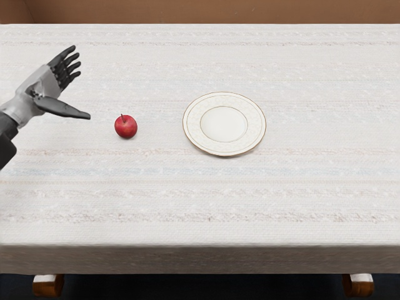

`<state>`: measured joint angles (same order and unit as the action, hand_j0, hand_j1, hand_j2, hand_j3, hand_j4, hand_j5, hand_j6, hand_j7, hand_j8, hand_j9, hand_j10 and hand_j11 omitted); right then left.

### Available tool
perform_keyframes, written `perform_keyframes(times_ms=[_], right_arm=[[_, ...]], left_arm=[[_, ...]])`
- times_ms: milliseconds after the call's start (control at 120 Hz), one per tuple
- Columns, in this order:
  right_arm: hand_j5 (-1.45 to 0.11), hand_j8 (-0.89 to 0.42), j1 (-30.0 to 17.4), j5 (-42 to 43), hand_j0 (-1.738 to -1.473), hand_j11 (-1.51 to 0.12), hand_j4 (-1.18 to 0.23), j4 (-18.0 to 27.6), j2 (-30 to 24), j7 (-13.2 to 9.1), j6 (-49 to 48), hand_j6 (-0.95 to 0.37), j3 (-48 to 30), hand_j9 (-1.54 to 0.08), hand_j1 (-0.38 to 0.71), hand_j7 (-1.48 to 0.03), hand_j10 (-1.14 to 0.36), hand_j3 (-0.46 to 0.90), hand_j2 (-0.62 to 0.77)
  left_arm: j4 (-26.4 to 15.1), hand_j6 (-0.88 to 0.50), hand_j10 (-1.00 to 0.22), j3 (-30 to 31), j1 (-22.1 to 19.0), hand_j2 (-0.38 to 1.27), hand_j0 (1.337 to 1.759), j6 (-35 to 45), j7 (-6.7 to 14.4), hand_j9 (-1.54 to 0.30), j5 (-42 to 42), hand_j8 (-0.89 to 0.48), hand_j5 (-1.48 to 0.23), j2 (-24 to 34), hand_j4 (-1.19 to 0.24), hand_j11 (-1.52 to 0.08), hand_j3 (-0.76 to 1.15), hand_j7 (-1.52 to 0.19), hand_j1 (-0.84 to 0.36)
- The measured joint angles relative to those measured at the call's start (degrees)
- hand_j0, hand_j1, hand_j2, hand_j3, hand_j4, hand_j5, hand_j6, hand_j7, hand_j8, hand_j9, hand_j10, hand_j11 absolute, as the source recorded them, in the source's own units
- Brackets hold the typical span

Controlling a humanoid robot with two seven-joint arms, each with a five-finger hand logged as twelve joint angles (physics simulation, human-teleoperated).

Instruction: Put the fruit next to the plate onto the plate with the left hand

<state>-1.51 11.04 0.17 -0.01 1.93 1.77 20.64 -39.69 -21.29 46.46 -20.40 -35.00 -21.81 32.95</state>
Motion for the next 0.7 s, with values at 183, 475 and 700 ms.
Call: perform_keyframes(times_ms=[183,475,700], right_arm=[[0.00,0.00,-0.32,-0.41,-1.658,0.00,0.00,1.22,0.00,0.00,-0.50,0.00,-0.33,0.00,-0.35,0.00,0.00,0.00,0.00],[0.00,0.00,-0.50,-0.49,-1.658,0.00,0.00,1.07,0.00,0.00,-0.54,0.00,-0.42,0.00,-0.35,0.00,0.00,0.00,0.00],[0.00,0.00,-0.51,-0.50,-1.658,0.00,0.00,1.07,0.01,0.00,-0.54,0.00,-0.42,0.00,-0.35,0.00,0.00,0.00,0.00]], left_arm=[[0.36,0.00,0.00,6.07,10.44,0.00,1.658,0.18,0.00,0.00,-3.21,0.00,0.00,0.01,0.00,0.00,0.00,0.00,0.35],[3.11,0.00,0.00,29.45,29.54,0.00,1.658,4.60,2.57,0.00,-24.32,0.00,0.00,-10.59,0.00,0.00,0.00,0.00,0.35],[12.94,-0.01,0.00,48.61,30.42,0.00,1.658,12.34,5.19,0.00,-28.04,-0.01,0.00,-18.58,-0.01,0.00,0.00,0.00,0.35]])
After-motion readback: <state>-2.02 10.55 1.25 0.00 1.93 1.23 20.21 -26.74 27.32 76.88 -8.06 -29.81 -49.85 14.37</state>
